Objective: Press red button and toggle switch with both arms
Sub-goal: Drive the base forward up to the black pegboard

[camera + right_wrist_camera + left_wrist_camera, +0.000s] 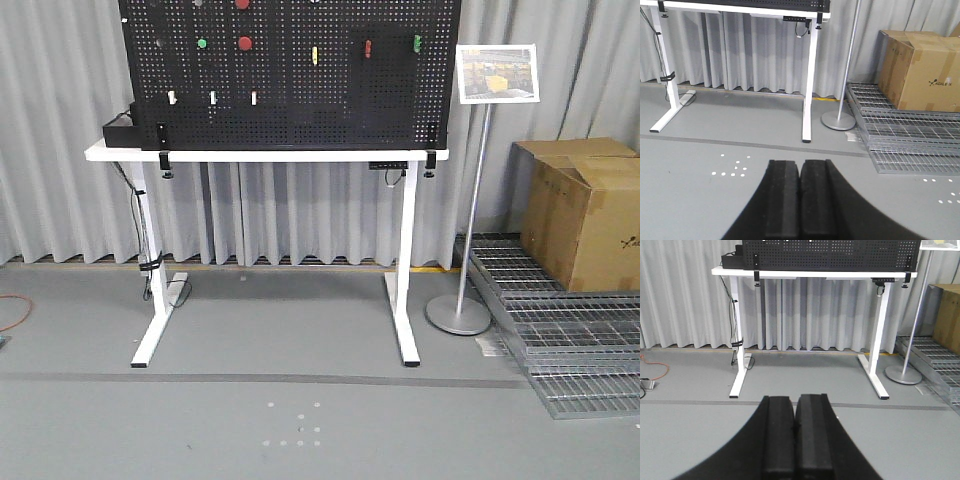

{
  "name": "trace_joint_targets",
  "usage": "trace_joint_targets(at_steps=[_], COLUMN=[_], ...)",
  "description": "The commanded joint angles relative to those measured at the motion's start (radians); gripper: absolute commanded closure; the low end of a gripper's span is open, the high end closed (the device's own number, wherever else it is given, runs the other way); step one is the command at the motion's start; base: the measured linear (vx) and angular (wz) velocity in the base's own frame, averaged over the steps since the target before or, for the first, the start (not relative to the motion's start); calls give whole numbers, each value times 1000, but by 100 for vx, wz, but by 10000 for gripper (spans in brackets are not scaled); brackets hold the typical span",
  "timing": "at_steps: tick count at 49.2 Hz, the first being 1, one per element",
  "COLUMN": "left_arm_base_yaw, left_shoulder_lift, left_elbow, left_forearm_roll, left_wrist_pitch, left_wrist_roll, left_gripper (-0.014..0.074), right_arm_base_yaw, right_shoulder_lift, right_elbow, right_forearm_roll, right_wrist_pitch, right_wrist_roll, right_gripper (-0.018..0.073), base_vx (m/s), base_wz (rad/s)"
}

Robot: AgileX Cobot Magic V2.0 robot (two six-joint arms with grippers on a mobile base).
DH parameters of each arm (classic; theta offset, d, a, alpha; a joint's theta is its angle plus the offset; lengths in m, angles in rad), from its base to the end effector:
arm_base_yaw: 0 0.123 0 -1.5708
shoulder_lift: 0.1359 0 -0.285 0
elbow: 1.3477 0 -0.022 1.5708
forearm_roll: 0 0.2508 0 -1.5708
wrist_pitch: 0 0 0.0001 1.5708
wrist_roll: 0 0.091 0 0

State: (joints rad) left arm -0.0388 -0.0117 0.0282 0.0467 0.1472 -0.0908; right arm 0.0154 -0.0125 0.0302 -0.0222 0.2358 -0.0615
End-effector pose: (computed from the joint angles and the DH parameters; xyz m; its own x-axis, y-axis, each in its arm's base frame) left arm 0.0565 -0.0016 0.1909 -0.0776 -0.0416 -0.9961 0.0285 0.9986 -0.0439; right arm 0.0556 0.0004 0.1823 -0.1640 -0.0855 -0.9827 -0.0240 0.9963 -0.0827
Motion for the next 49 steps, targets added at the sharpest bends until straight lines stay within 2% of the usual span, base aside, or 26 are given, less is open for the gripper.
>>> trace_joint_targets(at_steps=[1, 49], left_arm_base_yaw=[-3, -3], left_shoulder_lift=[-15, -15], left_elbow=[33, 33], left_forearm_roll=[-8, -8], left_wrist_pitch=[-84, -84], left_wrist_roll=[-3, -3], left_gripper=[594, 594], right_arm_base_yaw=[-8, -8], right_shoulder_lift=[-14, -14], right_elbow=[11, 11], right_forearm_roll=[-3, -3], right_wrist_pitch=[-79, -79], right_wrist_roll=[-5, -6], right_gripper=[563, 563], base_vx=[0, 6], base_wz=[0, 0])
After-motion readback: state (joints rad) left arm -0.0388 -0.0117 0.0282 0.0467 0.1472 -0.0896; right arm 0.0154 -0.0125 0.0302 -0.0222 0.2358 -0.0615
